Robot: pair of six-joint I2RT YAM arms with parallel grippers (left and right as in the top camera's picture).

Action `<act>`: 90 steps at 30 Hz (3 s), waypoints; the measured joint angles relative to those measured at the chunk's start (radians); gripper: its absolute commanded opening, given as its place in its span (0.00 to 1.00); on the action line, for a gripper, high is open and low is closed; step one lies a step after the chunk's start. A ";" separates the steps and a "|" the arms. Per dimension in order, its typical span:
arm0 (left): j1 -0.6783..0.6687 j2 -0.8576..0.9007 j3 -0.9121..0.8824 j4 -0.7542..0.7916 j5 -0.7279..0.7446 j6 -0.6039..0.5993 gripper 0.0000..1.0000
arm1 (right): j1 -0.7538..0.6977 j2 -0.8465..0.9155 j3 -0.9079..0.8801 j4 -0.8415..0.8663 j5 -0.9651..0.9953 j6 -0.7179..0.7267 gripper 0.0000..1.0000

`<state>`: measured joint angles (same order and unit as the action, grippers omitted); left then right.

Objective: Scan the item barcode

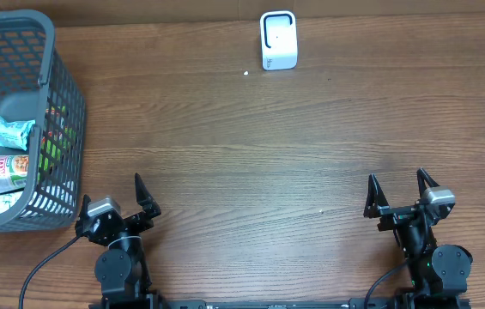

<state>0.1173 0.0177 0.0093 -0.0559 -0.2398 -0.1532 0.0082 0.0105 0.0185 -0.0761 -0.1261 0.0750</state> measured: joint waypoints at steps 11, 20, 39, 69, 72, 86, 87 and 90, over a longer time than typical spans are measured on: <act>0.000 0.000 0.000 0.000 0.000 0.000 1.00 | 0.000 0.000 0.000 0.000 0.000 0.000 1.00; 0.000 0.000 0.000 0.000 0.000 0.000 1.00 | 0.000 0.000 0.000 0.000 0.000 0.000 1.00; 0.000 0.000 0.000 -0.003 0.067 0.000 1.00 | 0.000 0.000 0.000 0.000 0.000 0.000 1.00; 0.000 0.352 0.424 -0.158 0.354 0.007 1.00 | 0.000 0.000 0.000 0.000 0.000 0.000 1.00; 0.000 0.409 0.495 -0.158 0.412 0.007 1.00 | 0.000 0.000 0.000 0.000 0.000 0.000 1.00; 0.000 0.627 0.782 -0.299 0.572 0.007 1.00 | 0.000 0.000 0.000 0.001 0.000 0.000 1.00; 0.000 0.652 0.819 -0.327 0.576 0.007 1.00 | 0.000 0.000 0.000 0.000 0.000 0.000 1.00; 0.000 0.723 0.923 -0.410 0.586 0.007 1.00 | 0.000 0.000 0.000 0.000 0.000 0.000 1.00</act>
<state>0.1173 0.7406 0.9321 -0.4664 0.3466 -0.1459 0.0086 0.0105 0.0185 -0.0761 -0.1265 0.0750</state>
